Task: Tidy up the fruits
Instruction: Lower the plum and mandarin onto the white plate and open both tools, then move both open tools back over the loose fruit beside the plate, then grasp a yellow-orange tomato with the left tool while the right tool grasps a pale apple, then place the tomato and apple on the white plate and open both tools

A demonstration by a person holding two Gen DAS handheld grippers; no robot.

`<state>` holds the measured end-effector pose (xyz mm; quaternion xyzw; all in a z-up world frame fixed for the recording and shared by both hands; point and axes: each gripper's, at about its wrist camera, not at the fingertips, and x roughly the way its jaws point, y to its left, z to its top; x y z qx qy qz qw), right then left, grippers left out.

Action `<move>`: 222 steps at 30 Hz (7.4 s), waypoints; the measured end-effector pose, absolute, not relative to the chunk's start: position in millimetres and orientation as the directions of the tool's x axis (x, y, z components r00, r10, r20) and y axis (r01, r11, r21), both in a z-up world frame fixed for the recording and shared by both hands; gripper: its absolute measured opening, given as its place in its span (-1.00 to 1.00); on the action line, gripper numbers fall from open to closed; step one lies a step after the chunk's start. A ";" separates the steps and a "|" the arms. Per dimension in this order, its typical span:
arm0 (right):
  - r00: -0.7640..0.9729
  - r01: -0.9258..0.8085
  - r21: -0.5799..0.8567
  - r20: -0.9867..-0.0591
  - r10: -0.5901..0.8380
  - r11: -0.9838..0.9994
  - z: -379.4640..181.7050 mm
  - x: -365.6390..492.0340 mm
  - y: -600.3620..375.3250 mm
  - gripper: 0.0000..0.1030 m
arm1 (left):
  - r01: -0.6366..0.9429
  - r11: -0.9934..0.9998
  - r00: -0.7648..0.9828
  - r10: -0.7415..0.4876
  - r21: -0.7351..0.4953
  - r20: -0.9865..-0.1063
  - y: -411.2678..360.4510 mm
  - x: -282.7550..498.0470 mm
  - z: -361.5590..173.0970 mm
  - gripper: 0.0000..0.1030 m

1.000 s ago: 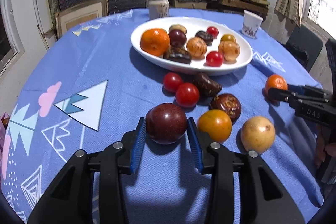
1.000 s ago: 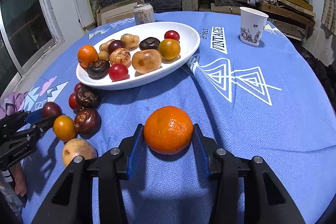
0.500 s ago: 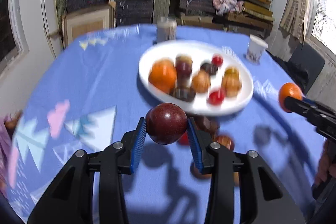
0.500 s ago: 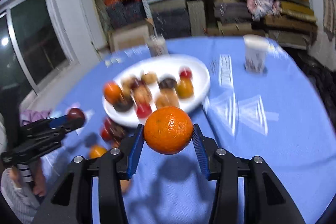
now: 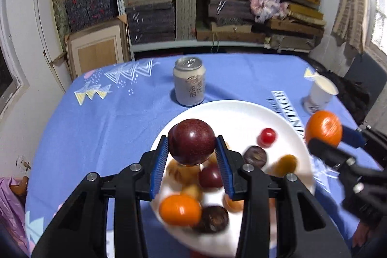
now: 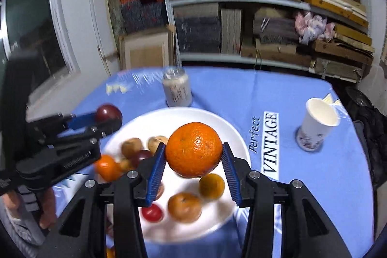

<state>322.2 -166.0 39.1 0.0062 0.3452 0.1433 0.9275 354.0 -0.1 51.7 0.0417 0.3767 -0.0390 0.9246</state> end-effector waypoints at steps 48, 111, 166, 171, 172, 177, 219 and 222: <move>0.750 -0.272 0.248 -0.551 0.366 0.930 33.1 204.6 -186.3 0.50 | -0.064 0.991 0.893 0.111 0.121 -0.435 -1.8 173.6 88.1 0.58; 0.632 -0.448 0.034 -0.694 0.344 0.893 -38.8 130.0 -124.1 0.88 | -0.060 0.998 0.710 0.032 -0.015 -0.704 50.7 145.0 -10.1 0.92; 0.579 -0.455 0.083 -0.729 0.365 0.887 -48.0 134.6 -121.8 0.09 | 0.175 0.983 0.615 -0.062 0.060 -0.786 12.0 152.5 -45.6 -0.19; 0.577 -0.459 0.080 -0.730 0.366 0.885 -48.0 135.0 -120.1 0.14 | 0.188 0.982 0.605 -0.106 0.012 -0.789 12.6 157.9 -47.4 -0.18; 0.580 -0.460 0.082 -0.727 0.369 0.884 -47.3 134.9 -120.2 0.14 | 0.188 0.982 0.602 -0.108 0.008 -0.791 12.7 158.8 -48.1 -0.18; 0.574 -0.466 0.079 -0.731 0.369 0.881 -48.0 136.5 -117.1 0.14 | 0.198 0.980 0.609 -0.119 0.005 -0.785 11.9 156.2 -45.3 -0.18; 0.642 -0.418 0.167 -0.641 0.421 0.893 -9.4 121.5 -155.3 -0.12 | 0.194 0.981 0.707 -0.146 -0.009 -0.692 7.2 136.7 3.8 -0.28; 0.686 -0.404 0.161 -0.597 0.415 0.901 28.6 133.4 -175.5 -0.12 | 0.193 0.980 0.744 -0.121 0.038 -0.657 2.2 152.3 38.3 -0.28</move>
